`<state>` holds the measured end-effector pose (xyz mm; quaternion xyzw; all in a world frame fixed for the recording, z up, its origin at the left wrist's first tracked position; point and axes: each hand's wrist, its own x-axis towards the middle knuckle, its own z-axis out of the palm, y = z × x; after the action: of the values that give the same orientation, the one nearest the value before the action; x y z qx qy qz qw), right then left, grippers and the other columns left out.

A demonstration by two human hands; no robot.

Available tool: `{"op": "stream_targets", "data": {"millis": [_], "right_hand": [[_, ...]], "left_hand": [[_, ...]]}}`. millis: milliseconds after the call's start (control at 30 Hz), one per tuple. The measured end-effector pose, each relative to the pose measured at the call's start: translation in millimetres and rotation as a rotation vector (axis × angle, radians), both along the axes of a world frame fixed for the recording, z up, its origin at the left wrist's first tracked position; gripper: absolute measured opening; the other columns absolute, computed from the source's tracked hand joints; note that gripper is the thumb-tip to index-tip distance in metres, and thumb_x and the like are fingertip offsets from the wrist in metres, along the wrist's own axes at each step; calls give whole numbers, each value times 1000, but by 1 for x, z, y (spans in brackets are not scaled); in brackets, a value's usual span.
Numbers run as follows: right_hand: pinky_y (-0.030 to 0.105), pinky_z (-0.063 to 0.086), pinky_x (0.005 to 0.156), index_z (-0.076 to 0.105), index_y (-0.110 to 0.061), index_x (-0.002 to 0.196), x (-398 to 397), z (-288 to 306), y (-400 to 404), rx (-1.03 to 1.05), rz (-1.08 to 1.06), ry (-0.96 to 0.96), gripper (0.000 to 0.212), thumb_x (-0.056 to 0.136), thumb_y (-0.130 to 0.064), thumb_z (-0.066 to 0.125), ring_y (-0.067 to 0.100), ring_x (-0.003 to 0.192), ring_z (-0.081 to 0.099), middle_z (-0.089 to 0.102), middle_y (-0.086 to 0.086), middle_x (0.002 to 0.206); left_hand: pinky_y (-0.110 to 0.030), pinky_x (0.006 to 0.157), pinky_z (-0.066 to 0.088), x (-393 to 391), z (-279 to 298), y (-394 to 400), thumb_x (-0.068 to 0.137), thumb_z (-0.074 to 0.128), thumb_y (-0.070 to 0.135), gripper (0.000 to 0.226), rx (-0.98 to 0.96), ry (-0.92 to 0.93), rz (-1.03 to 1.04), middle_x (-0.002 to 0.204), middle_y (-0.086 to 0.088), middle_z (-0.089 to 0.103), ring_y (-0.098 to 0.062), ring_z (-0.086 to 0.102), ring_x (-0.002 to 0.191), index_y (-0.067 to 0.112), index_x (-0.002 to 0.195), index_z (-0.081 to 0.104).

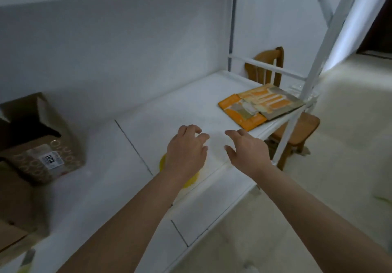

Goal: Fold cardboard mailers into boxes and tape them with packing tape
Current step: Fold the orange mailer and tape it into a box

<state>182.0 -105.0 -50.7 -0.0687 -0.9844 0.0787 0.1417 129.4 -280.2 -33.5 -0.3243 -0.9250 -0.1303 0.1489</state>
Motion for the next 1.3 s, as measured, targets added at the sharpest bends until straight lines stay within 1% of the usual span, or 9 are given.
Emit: {"op": "stream_targets", "data": {"millis": [233,400,500,700,900,1033,1133,1233,1300], "right_hand": [[31,47,57,45,-23,137,-23,-5,141,24,-47,-65,43,98,-40,48,26,88,65,57,2,120],[28,38,56,44,-25,139,-48,-15,206,0,-104,-148,43,97,-39,48,23,93,65,57,1,123],[28,36,57,48,-22,134,-66,-28,227,-30,-121,-178,40,96,-38,50,23,93,64,59,2,117],[35,47,77,48,-17,135,-100,-42,244,-112,-115,-196,44,95,-35,54,26,104,59,58,6,116],[37,45,88,52,-15,126,-125,-47,259,-109,-117,-147,36,93,-31,55,27,110,53,56,7,121],[42,39,100,46,-16,133,-140,-44,267,-155,-170,-165,44,94,-36,54,29,123,46,50,10,133],[44,37,102,43,-17,135,-145,-44,273,-144,-236,-172,50,94,-42,54,31,125,43,49,10,136],[50,34,106,34,-15,141,-147,-50,272,-239,-334,-280,67,91,-55,53,35,131,38,43,13,140],[52,32,108,27,-13,144,-147,-55,268,-338,-374,-347,77,89,-61,52,36,134,35,38,15,142]], "left_hand": [[-30,90,43,-28,-17,141,94,53,35,37,-26,-94,-2,133,3,47,-17,38,124,27,131,57],[-33,83,48,-52,-29,192,94,54,34,36,-5,-230,42,129,-1,47,-19,40,120,23,128,57],[-38,89,48,-72,-41,212,95,54,34,39,-61,-329,52,132,-3,46,-22,39,123,20,131,54],[-43,116,24,-102,-70,242,98,49,36,66,-179,-550,-11,160,-6,15,-27,14,146,21,154,17],[-49,117,12,-122,-87,247,102,31,46,65,-382,-587,-29,163,4,-7,-30,-9,149,29,155,-2],[-48,118,8,-129,-84,224,103,27,46,55,-426,-570,-42,163,8,2,-26,-2,150,34,154,12],[-46,116,14,-139,-71,192,102,31,47,43,-393,-541,31,155,13,31,-24,26,145,38,141,46],[-35,91,43,-146,-59,180,98,43,45,36,-110,-568,179,115,2,66,-25,59,108,23,105,71],[-34,85,46,-149,-60,184,97,49,37,32,89,-577,262,116,-5,61,-28,57,110,16,114,65]]}}
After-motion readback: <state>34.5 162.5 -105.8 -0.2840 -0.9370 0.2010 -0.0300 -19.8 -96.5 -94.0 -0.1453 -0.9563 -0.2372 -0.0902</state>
